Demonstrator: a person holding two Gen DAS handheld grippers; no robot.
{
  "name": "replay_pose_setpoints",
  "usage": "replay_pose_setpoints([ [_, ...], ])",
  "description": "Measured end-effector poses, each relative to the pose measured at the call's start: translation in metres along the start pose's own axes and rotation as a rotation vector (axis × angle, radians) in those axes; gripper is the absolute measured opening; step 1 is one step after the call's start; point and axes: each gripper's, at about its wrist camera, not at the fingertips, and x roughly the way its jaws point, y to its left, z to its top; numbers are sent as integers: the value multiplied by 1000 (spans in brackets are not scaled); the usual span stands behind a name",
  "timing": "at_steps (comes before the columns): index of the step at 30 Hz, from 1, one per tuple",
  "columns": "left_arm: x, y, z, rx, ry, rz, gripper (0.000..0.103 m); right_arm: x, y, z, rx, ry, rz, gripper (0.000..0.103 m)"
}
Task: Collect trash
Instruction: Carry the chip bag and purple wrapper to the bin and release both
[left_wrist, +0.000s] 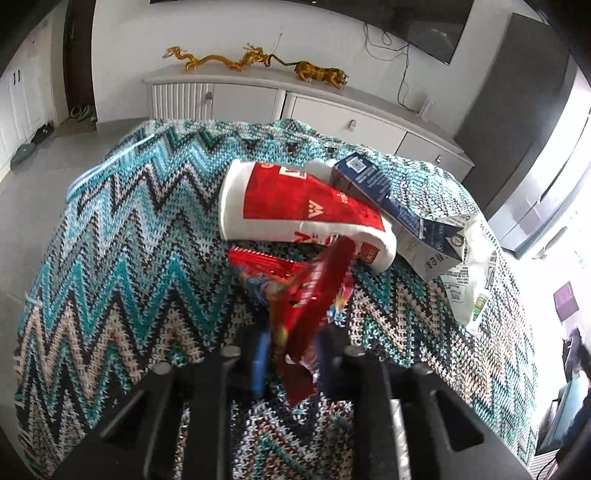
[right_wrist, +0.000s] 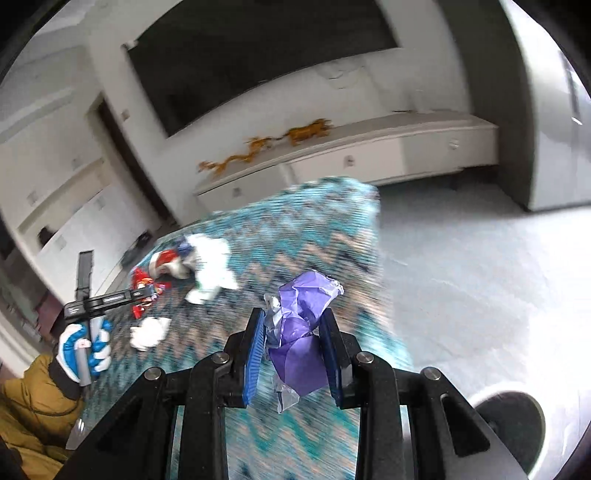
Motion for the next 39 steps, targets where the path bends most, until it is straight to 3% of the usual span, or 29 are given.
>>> replay_pose_setpoints([
  [3,-2,-2,0,-1,-11,1,9,-23,-37,-15,72,-12,-69,28],
  [12,-40,-34,7,54,-78,-36,8,-52,-145,-76,293,6,-253,28],
  [15,-58,-62,11,99,-96,-83,8,-55,-173,-94,358,15,-286,28],
  [21,-82,-154,6,251,-87,-241,8,-54,-208,-123,431,36,-311,28],
  [29,-60,-328,-51,503,100,-476,8,-59,-238,-157,506,51,-318,30],
  [32,-40,-390,-83,597,174,-508,8,-64,-250,-167,528,59,-324,38],
  [34,-24,-426,-106,631,242,-538,8,-71,-257,-173,542,50,-337,50],
  [39,7,-491,-150,708,336,-539,11,-90,-265,-179,573,18,-354,51],
])
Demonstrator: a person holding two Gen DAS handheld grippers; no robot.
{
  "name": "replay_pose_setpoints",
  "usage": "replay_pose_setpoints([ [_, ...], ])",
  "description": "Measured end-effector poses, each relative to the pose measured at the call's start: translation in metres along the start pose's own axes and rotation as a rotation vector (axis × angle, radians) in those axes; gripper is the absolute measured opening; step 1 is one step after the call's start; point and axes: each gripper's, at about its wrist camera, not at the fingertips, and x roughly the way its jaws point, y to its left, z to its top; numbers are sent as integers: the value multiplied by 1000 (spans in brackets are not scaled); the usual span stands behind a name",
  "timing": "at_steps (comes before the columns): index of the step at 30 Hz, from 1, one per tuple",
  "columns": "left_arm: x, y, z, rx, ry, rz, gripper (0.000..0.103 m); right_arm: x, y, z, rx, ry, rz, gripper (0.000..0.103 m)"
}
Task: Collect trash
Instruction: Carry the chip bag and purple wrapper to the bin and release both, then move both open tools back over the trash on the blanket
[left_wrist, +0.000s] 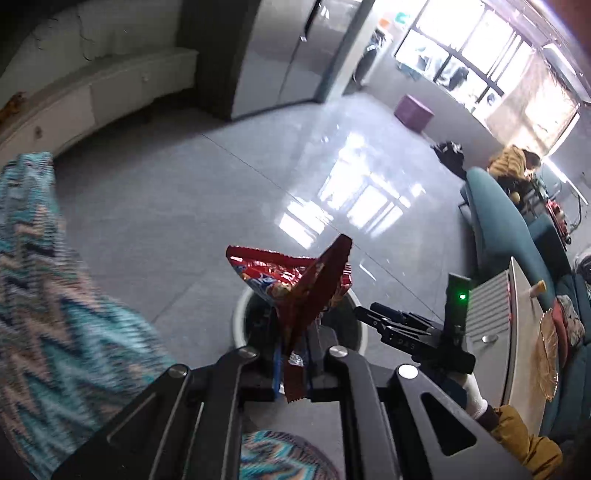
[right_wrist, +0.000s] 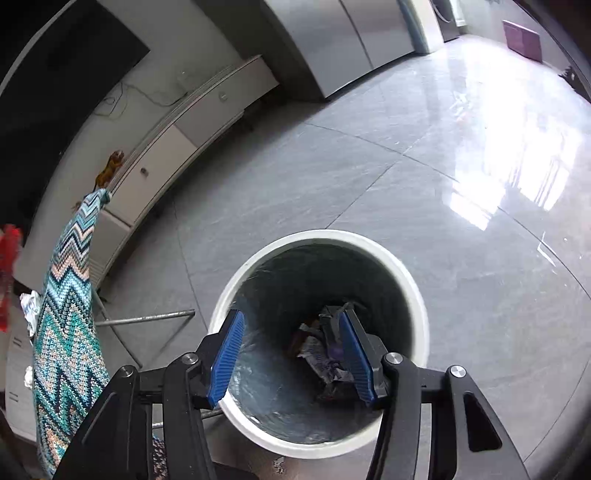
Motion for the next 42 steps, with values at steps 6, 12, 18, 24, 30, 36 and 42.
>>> replay_pose_setpoints([
  [6,60,-27,6,3,95,-27,12,-30,-18,-6,20,-44,-19,52],
  [12,81,-33,2,-4,142,-51,14,-48,-16,-9,23,-78,-30,52],
  [18,72,-29,-1,-16,127,-89,52,-58,1,-8,-5,-101,-32,52],
  [24,57,-31,-4,-16,99,-100,52,-72,19,-5,-32,-130,-49,52],
  [30,0,-20,-9,-27,-62,-74,52,-96,46,0,-94,-171,-52,52],
  [36,-71,7,-24,-27,-178,-25,52,-114,103,8,-221,-203,-20,52],
  [42,-136,45,-60,-68,-280,58,59,-125,180,9,-369,-220,54,52],
])
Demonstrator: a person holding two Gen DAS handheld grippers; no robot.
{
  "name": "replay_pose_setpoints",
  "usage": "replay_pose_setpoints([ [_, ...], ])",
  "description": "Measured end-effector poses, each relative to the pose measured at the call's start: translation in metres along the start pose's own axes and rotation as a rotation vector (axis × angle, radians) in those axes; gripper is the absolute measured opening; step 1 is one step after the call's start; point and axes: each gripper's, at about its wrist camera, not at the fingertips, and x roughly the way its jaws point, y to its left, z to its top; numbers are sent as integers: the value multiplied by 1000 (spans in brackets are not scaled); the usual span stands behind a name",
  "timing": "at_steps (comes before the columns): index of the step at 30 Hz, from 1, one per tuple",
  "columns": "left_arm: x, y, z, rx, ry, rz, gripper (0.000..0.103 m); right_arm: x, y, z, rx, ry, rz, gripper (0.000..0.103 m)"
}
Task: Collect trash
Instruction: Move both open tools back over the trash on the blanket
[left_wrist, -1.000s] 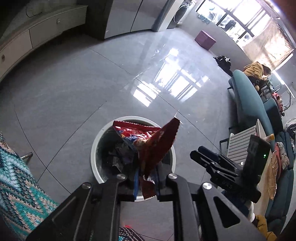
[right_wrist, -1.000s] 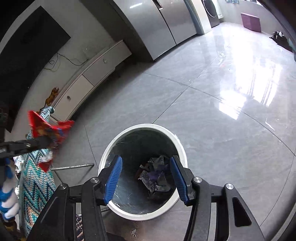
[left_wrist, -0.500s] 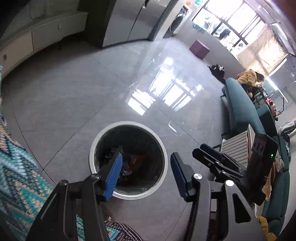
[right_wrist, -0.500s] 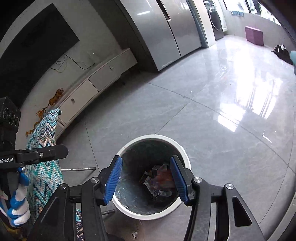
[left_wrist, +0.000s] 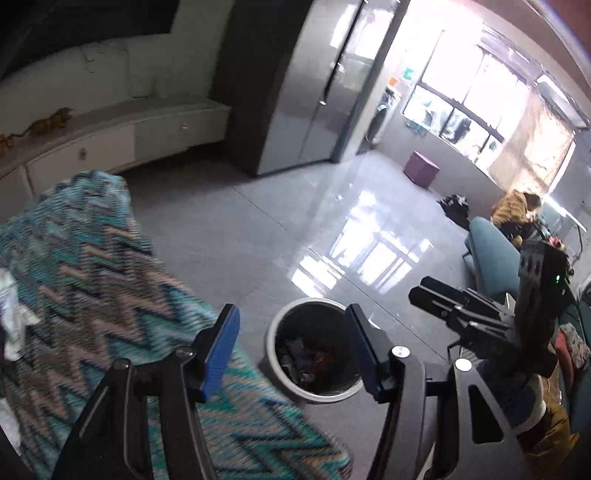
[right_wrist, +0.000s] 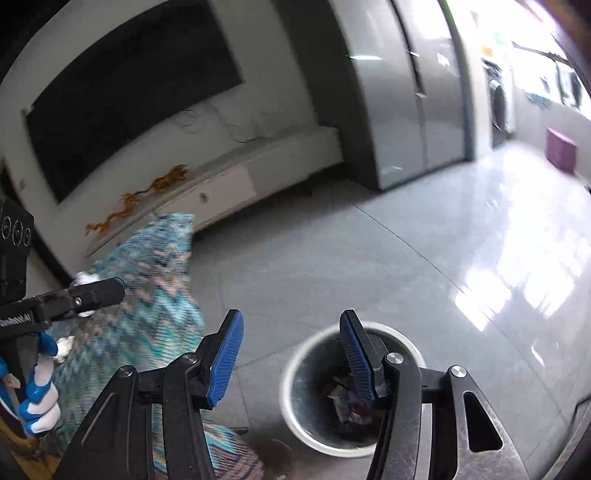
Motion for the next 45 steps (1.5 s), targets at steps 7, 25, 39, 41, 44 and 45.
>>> replay_pose_setpoints([
  [7,-94,88,-37,-122,-135,141,61,13,93,19,-173,15,118,56],
  [25,-219,254,-154,-515,-263,467,66,114,307,11,-529,163,386,60],
  [39,-182,327,-131,-613,-172,367,66,198,372,20,-600,243,506,60],
  [41,-173,335,-124,-629,-168,337,66,204,380,22,-609,248,531,60],
  [44,-160,345,-116,-643,-160,322,66,211,392,24,-626,255,560,60],
  [45,-157,349,-115,-648,-156,322,66,214,396,24,-636,256,565,60],
])
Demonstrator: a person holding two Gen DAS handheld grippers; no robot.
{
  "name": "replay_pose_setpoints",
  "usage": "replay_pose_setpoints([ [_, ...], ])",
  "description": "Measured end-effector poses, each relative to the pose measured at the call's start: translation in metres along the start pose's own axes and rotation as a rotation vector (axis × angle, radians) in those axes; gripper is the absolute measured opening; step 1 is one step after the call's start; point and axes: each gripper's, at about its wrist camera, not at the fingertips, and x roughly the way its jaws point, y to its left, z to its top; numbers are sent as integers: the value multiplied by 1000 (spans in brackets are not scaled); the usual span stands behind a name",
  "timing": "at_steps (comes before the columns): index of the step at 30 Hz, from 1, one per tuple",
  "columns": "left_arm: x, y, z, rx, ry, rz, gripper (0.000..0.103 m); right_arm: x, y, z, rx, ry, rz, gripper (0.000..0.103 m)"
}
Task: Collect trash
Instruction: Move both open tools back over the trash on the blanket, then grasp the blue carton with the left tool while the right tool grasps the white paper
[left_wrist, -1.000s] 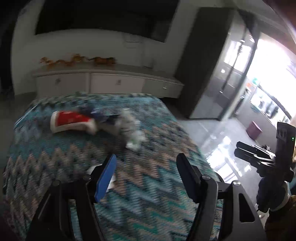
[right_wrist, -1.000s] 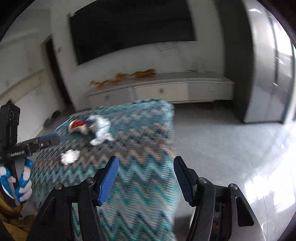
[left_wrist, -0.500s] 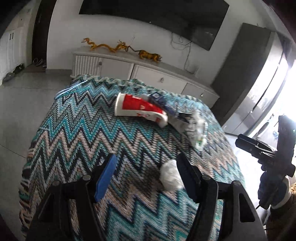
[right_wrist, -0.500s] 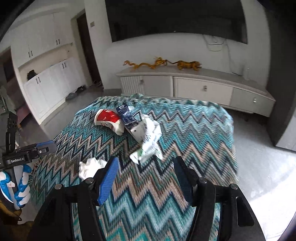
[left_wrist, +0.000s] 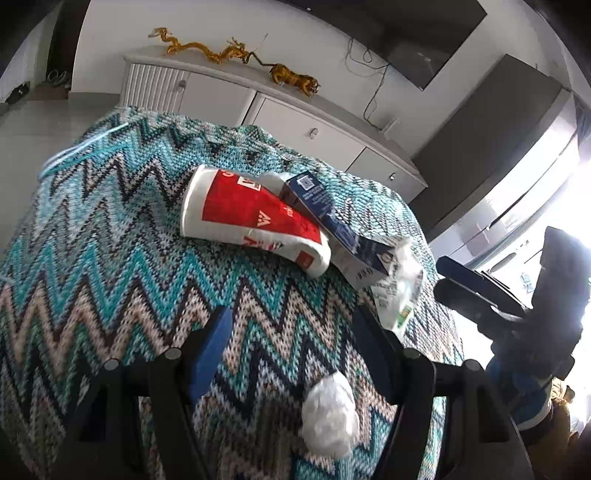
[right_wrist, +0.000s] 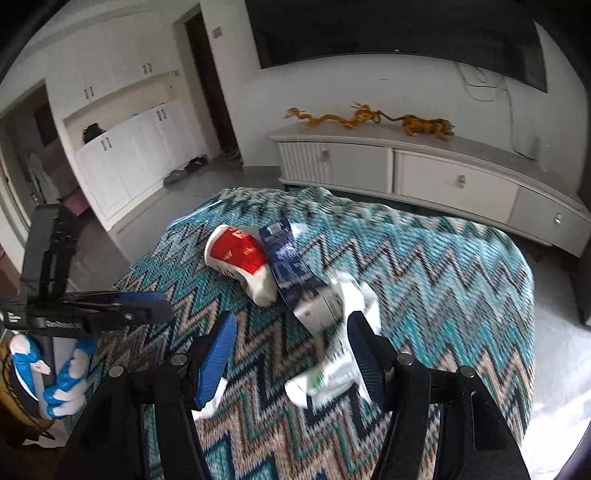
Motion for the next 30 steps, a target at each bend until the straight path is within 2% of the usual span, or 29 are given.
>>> replay_pose_setpoints([
  [6,6,0,18,120,-21,59,66,23,8,9,-59,26,22,60],
  [11,5,-5,34,318,-13,108,67,41,11,19,-96,47,18,60],
  [13,5,-6,39,378,-4,120,73,49,9,22,-101,57,19,60],
  [15,3,-6,41,413,-7,135,73,57,9,26,-119,77,9,60],
  [24,-8,19,25,360,-1,117,74,86,11,30,-228,202,-51,56],
  [30,-9,23,17,334,4,98,74,88,10,28,-232,220,-73,54],
])
